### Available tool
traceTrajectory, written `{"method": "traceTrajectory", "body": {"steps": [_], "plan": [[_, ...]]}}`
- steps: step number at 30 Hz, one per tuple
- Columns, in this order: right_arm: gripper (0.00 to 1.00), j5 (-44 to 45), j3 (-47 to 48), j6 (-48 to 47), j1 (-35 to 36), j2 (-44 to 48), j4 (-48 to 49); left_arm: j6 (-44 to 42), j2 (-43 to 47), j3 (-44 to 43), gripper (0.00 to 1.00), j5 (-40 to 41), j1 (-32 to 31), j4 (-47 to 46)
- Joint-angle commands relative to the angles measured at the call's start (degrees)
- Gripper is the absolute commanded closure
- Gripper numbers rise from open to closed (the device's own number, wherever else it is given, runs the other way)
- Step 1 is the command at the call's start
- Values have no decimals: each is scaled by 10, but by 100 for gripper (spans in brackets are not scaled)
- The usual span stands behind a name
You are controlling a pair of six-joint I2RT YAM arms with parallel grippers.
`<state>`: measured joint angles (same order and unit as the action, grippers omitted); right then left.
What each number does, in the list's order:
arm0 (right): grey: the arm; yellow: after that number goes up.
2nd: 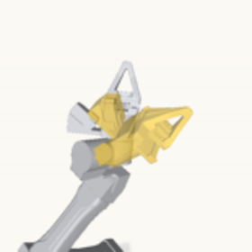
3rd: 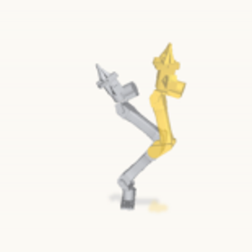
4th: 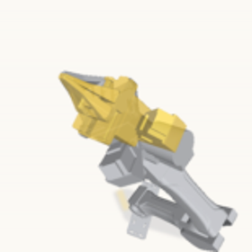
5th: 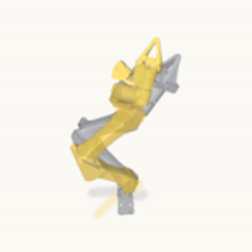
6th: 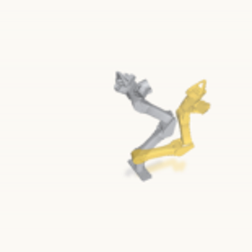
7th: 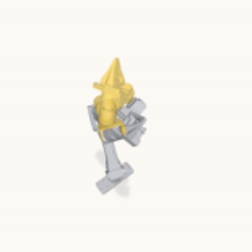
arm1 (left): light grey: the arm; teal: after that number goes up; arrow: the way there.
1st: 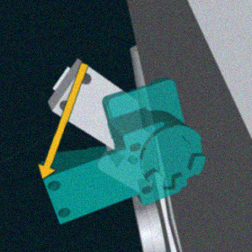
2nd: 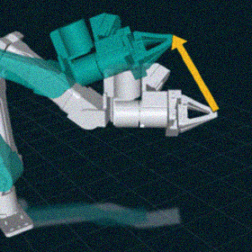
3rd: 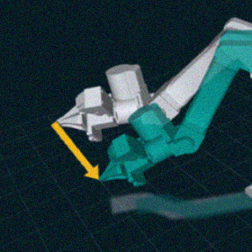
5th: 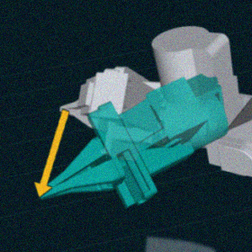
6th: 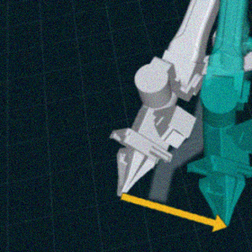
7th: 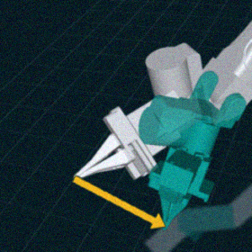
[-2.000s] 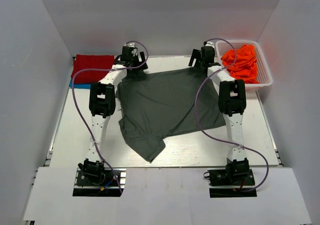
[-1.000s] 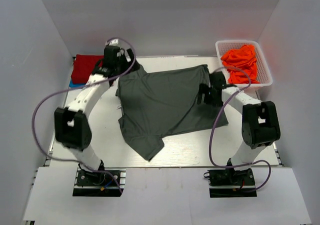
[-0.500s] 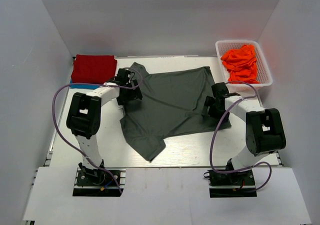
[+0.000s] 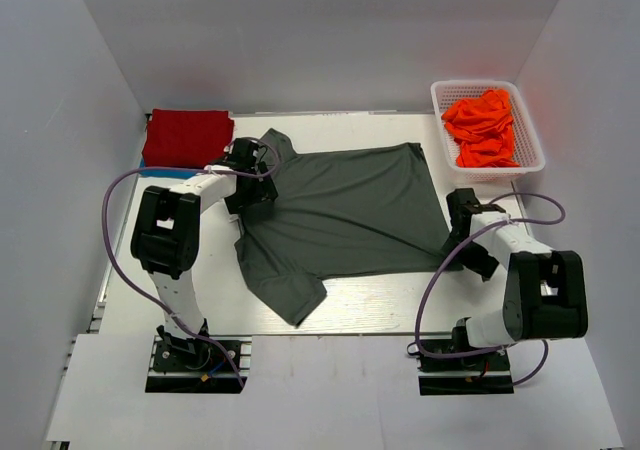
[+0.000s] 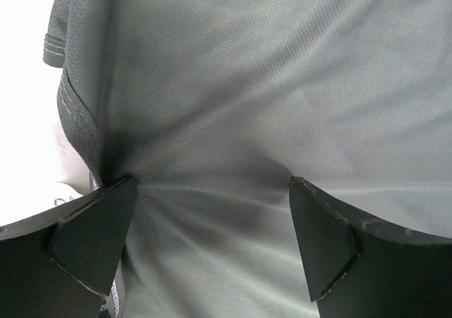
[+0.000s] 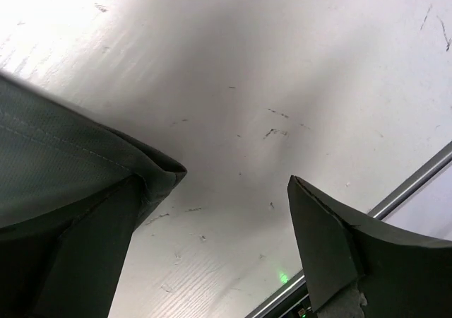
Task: Fold and stack the t-shirts
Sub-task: Flatten out the tshirt
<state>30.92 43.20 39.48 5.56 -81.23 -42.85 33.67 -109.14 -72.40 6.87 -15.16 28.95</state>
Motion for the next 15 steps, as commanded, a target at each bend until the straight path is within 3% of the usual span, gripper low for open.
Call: {"method": "traceTrajectory", "body": {"steps": [1, 8, 12, 15], "plan": [[10, 5, -14, 8, -23, 11, -7, 1, -6, 7, 0, -14, 7, 35], [10, -38, 37, -58, -42, 83, 41, -73, 30, -44, 0, -84, -5, 17], [10, -176, 66, -171, -36, 166, 132, -87, 63, -71, 0, -129, -5, 17], [10, -254, 100, -198, -16, 155, 160, -102, 77, -99, 0, -124, -5, 23]]}}
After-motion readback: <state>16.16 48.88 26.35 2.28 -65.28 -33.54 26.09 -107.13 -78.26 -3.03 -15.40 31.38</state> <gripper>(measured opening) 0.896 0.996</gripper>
